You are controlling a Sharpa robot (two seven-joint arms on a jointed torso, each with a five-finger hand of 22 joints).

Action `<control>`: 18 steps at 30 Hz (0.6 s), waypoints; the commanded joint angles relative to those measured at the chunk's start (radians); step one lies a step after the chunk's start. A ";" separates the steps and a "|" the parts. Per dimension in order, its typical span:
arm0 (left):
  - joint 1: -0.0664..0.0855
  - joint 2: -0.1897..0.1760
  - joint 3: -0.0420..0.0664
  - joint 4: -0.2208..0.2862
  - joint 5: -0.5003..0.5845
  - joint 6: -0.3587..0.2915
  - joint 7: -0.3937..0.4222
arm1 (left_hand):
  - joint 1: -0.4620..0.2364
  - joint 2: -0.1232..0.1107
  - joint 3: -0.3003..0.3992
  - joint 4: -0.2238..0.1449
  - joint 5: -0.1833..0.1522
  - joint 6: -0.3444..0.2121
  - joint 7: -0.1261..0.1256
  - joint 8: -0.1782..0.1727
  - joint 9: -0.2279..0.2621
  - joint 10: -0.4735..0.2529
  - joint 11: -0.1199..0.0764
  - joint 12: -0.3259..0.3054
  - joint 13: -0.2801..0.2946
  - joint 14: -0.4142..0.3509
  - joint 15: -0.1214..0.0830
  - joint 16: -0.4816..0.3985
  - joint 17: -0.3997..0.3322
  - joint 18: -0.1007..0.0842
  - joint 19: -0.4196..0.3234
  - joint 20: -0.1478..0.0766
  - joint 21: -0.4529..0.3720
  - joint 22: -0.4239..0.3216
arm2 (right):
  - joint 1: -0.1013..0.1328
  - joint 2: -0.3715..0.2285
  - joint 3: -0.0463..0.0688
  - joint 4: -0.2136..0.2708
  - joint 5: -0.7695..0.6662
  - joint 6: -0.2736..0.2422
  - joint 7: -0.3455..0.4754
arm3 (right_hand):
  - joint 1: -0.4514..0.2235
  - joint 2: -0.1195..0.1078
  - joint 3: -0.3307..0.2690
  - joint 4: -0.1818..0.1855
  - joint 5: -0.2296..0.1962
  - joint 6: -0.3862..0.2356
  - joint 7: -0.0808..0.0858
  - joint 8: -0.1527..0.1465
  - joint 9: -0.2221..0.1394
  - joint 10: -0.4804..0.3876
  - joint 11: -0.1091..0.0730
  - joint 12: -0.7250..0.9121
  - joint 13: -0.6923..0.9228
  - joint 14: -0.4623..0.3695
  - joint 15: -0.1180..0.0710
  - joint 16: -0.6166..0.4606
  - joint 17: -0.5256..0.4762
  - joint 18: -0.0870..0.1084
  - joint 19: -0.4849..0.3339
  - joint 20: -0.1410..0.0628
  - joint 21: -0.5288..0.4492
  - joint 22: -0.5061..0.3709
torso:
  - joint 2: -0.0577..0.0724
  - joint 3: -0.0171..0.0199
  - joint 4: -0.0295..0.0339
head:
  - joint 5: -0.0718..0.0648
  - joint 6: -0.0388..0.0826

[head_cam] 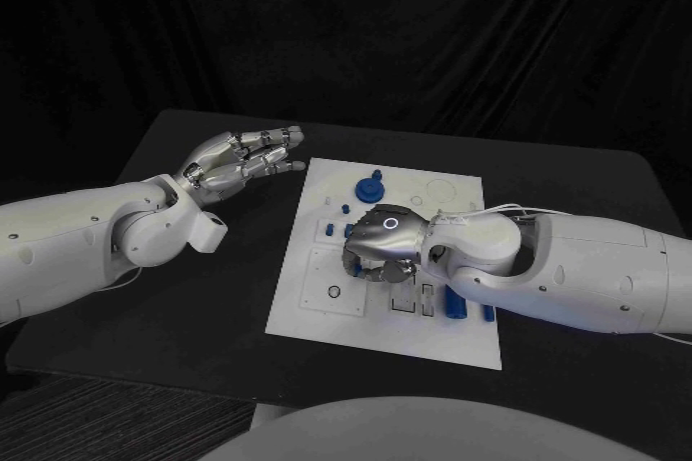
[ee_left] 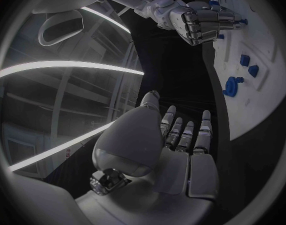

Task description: Assemble the parts on the task board

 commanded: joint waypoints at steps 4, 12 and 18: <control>-0.002 0.004 0.001 -0.001 0.006 0.016 0.006 | 0.010 0.003 0.002 -0.004 0.004 0.007 0.001 0.004 0.001 -0.002 0.007 0.004 0.001 0.000 0.010 0.004 0.001 0.012 0.006 0.000 0.004 0.001 | -0.004 0.000 0.000 0.004 -0.003 0.007 -0.012 | 0.003 0.006 0.000 -0.004 0.005 -0.004 0.006 -0.006 -0.001 0.025 -0.020 0.003 0.002 0.014 0.009 0.003 0.001 -0.013 -0.002 0.004 -0.005 0.126 | 0.000 0.0005 -0.0003 | 0.001 0.000; -0.002 0.005 0.001 -0.002 0.006 0.019 0.002 | 0.010 0.003 0.002 -0.004 0.004 0.007 0.001 0.004 0.001 -0.002 0.007 0.004 0.001 0.000 0.010 0.004 0.001 0.012 0.006 0.000 0.004 0.001 | -0.006 0.002 0.000 0.003 -0.003 0.016 -0.022 | 0.004 0.006 0.002 -0.008 0.008 -0.006 0.007 -0.010 -0.002 0.026 -0.019 0.003 0.002 0.011 0.009 -0.003 -0.007 -0.012 -0.005 0.004 -0.011 0.124 | 0.000 0.0005 0.0005 | 0.002 0.000; -0.002 0.005 0.001 -0.002 0.006 0.021 -0.001 | 0.011 0.004 0.002 -0.004 0.004 0.009 0.002 0.005 0.002 -0.001 0.008 0.004 0.001 0.002 0.011 0.006 0.002 0.012 0.008 0.001 0.005 0.002 | -0.009 0.003 0.000 0.001 -0.003 0.032 -0.038 | -0.003 0.005 0.003 -0.016 0.006 -0.026 0.014 -0.029 -0.011 0.007 -0.012 -0.005 0.001 0.000 0.015 -0.015 -0.019 -0.008 -0.019 0.008 -0.038 0.118 | -0.001 -0.0001 -0.0001 | 0.005 0.000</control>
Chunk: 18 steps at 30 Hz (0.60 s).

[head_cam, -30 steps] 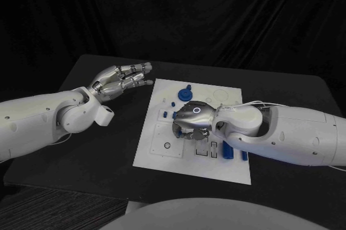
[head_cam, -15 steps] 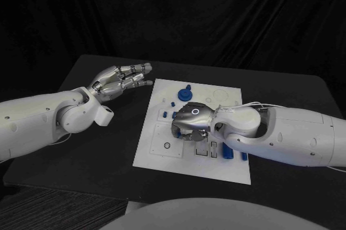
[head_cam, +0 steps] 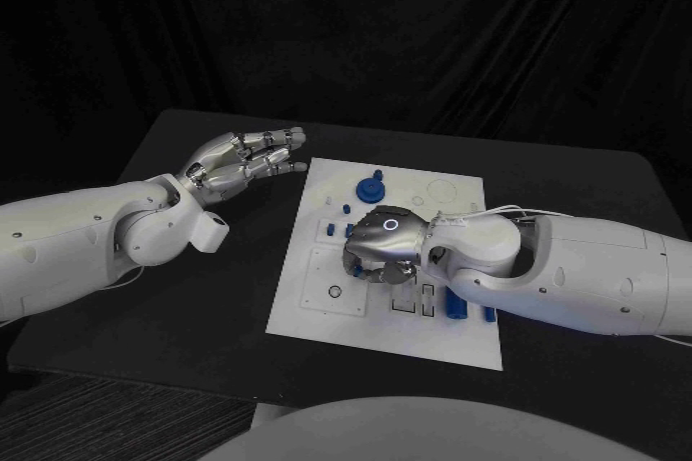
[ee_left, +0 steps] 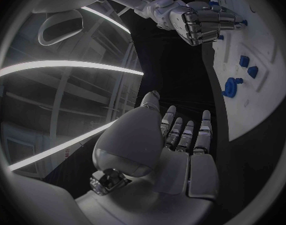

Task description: Assemble the parts on the task board

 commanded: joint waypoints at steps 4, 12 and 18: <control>-0.002 0.002 0.001 0.002 0.006 0.016 0.005 | 0.007 0.000 0.002 -0.004 0.004 0.007 0.001 0.006 0.001 -0.001 0.008 0.004 0.001 -0.002 0.007 0.006 0.001 0.012 0.008 0.001 0.005 0.002 | -0.006 0.001 0.000 -0.002 -0.003 0.038 -0.043 | -0.011 0.004 0.004 -0.012 -0.016 -0.040 0.000 -0.029 -0.012 -0.024 -0.007 -0.012 -0.002 -0.009 0.009 -0.014 -0.013 -0.004 -0.023 0.001 -0.030 0.113 | 0.000 0.0000 0.0000 | 0.003 0.000; -0.002 0.003 0.001 0.000 0.006 0.018 0.004 | 0.007 0.000 0.003 -0.005 0.005 0.007 0.002 0.006 0.001 -0.001 0.008 0.004 0.001 0.000 0.009 0.007 0.002 0.012 0.009 0.002 0.006 0.003 | -0.008 0.003 0.000 -0.007 -0.003 0.057 -0.058 | -0.043 -0.006 0.000 -0.010 -0.062 -0.100 -0.005 -0.070 -0.031 -0.108 0.000 -0.027 -0.003 -0.025 -0.002 -0.021 -0.024 0.003 -0.045 -0.006 -0.069 0.104 | 0.000 -0.0002 0.0011 | 0.002 0.000; -0.002 0.004 0.001 -0.001 0.006 0.020 0.003 | 0.008 0.001 0.003 -0.005 0.005 0.007 0.002 0.006 0.001 -0.001 0.008 0.004 0.001 0.001 0.012 0.009 0.002 0.012 0.011 0.003 0.007 0.005 | -0.008 0.004 0.000 -0.007 -0.003 0.065 -0.058 | -0.078 -0.015 -0.015 0.000 -0.131 -0.163 -0.024 -0.081 -0.049 -0.160 0.004 -0.017 0.004 -0.038 0.003 -0.025 -0.033 0.005 -0.058 -0.003 -0.090 0.099 | 0.000 -0.0005 0.0001 | 0.003 0.000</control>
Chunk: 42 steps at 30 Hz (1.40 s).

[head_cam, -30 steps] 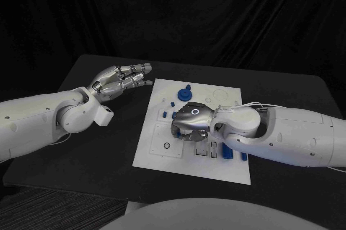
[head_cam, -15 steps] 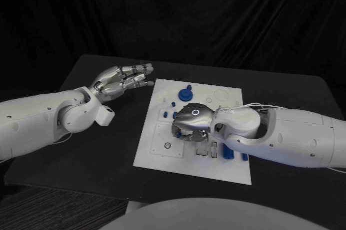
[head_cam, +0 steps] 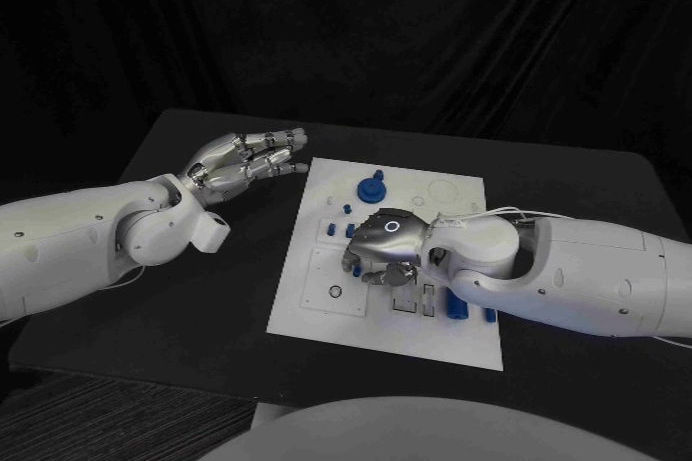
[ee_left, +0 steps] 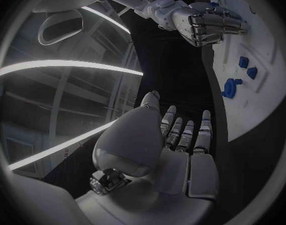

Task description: Assemble the parts on the task board

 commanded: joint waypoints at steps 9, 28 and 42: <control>-0.002 0.002 0.001 0.000 0.006 0.016 0.007 | 0.008 0.001 0.003 -0.005 0.005 0.004 0.000 0.006 0.001 -0.001 0.008 0.004 0.001 0.002 0.006 0.005 0.002 0.012 0.009 -0.001 0.007 0.002 | -0.003 0.002 0.000 0.000 -0.003 0.027 -0.020 | -0.024 0.003 -0.018 0.002 -0.050 -0.030 -0.006 0.000 -0.010 -0.026 0.002 0.021 0.012 -0.013 0.003 -0.003 -0.004 0.006 -0.007 0.004 -0.010 0.098 | 0.000 -0.0005 -0.0001 | 0.001 0.000; -0.003 -0.010 0.001 0.006 0.006 0.015 0.004 | 0.009 0.001 0.004 -0.006 0.005 0.006 0.000 0.007 0.001 -0.001 0.008 0.005 0.001 0.005 0.010 0.008 0.002 0.012 0.014 0.001 0.009 0.005 | 0.081 -0.124 0.001 0.074 0.039 -0.155 -0.010 | -0.007 -0.002 -0.217 0.115 -0.157 -0.157 -0.074 0.006 -0.082 -0.280 0.019 0.006 -0.043 -0.021 0.016 0.004 -0.020 0.008 -0.003 0.018 -0.042 0.096 | 0.000 0.0001 -0.0007 | -0.004 0.000; -0.003 -0.009 0.001 0.006 0.006 0.010 0.003 | 0.009 0.000 0.004 -0.006 0.005 0.011 0.000 0.008 0.002 0.001 0.008 0.007 0.002 0.007 0.011 0.010 0.003 0.012 0.017 0.001 0.011 0.008 | 0.234 -0.285 0.000 0.106 0.231 0.058 -0.125 | -0.146 -0.107 -0.348 0.151 -0.299 -0.239 -0.091 -0.001 -0.129 -0.334 0.037 -0.006 -0.089 -0.004 0.023 0.003 -0.030 0.009 0.017 0.022 -0.052 0.092 | 0.002 0.0001 0.0010 | -0.016 0.000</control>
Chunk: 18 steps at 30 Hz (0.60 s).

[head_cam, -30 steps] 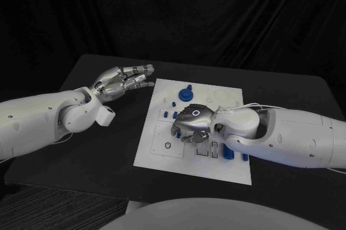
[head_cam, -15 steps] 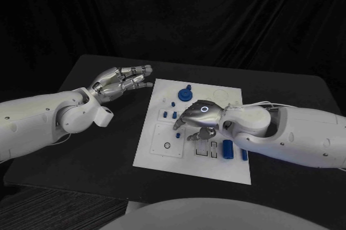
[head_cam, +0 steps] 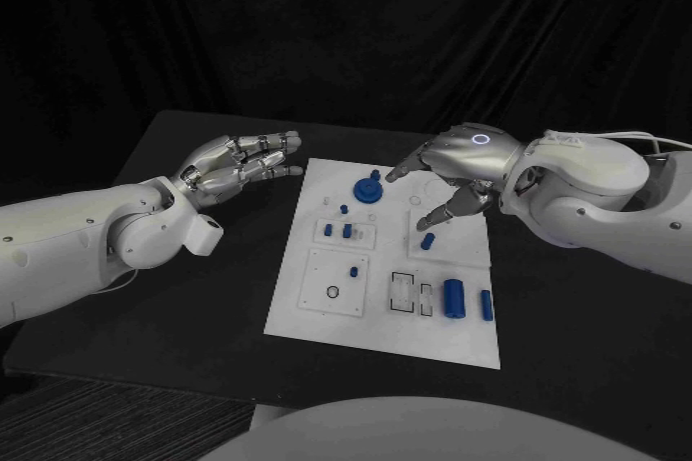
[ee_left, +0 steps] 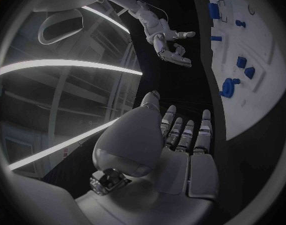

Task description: Assemble the parts on the task board

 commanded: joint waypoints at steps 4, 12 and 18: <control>-0.001 0.009 0.001 0.000 0.006 0.009 0.012 | 0.009 0.000 0.001 -0.003 0.006 0.008 0.003 0.004 0.001 0.002 0.008 0.009 0.001 0.003 0.007 0.006 0.001 0.012 0.008 -0.002 0.008 0.001 | 0.004 -0.016 -0.001 -0.022 0.079 0.148 -0.095 | -0.048 -0.005 -0.043 0.000 -0.008 0.008 0.001 0.004 -0.003 0.005 0.003 0.001 0.001 0.007 0.003 -0.002 0.003 0.007 0.007 0.000 0.001 0.095 | 0.001 0.0007 0.0015 | -0.003 0.000; -0.003 0.013 0.001 -0.003 0.006 0.015 0.013 | 0.010 0.000 0.002 -0.003 0.006 0.007 0.003 0.004 0.001 0.003 0.008 0.010 0.001 0.003 0.007 0.006 0.001 0.012 0.007 -0.002 0.008 0.000 | -0.025 -0.019 -0.001 -0.042 0.083 0.170 -0.079 | -0.075 0.000 -0.140 0.000 -0.006 0.053 0.013 0.014 -0.004 0.088 -0.005 0.038 0.011 0.044 -0.006 0.060 0.074 -0.005 0.045 -0.007 0.088 0.115 | 0.002 0.0004 -0.0012 | -0.002 0.000; -0.006 0.014 0.001 -0.004 0.005 0.019 0.013 | 0.011 0.002 0.003 -0.004 0.007 0.006 0.003 0.004 0.001 0.004 0.008 0.012 0.002 0.003 0.007 0.006 0.001 0.012 0.009 -0.001 0.008 0.001 | -0.050 -0.014 -0.001 -0.055 0.084 0.166 -0.054 | 0.028 0.067 -0.059 -0.004 0.106 0.095 0.022 0.031 -0.003 0.145 -0.013 0.055 0.014 0.054 -0.011 0.066 0.079 -0.007 0.060 -0.011 0.107 0.119 | 0.001 0.0016 0.0020 | -0.009 0.000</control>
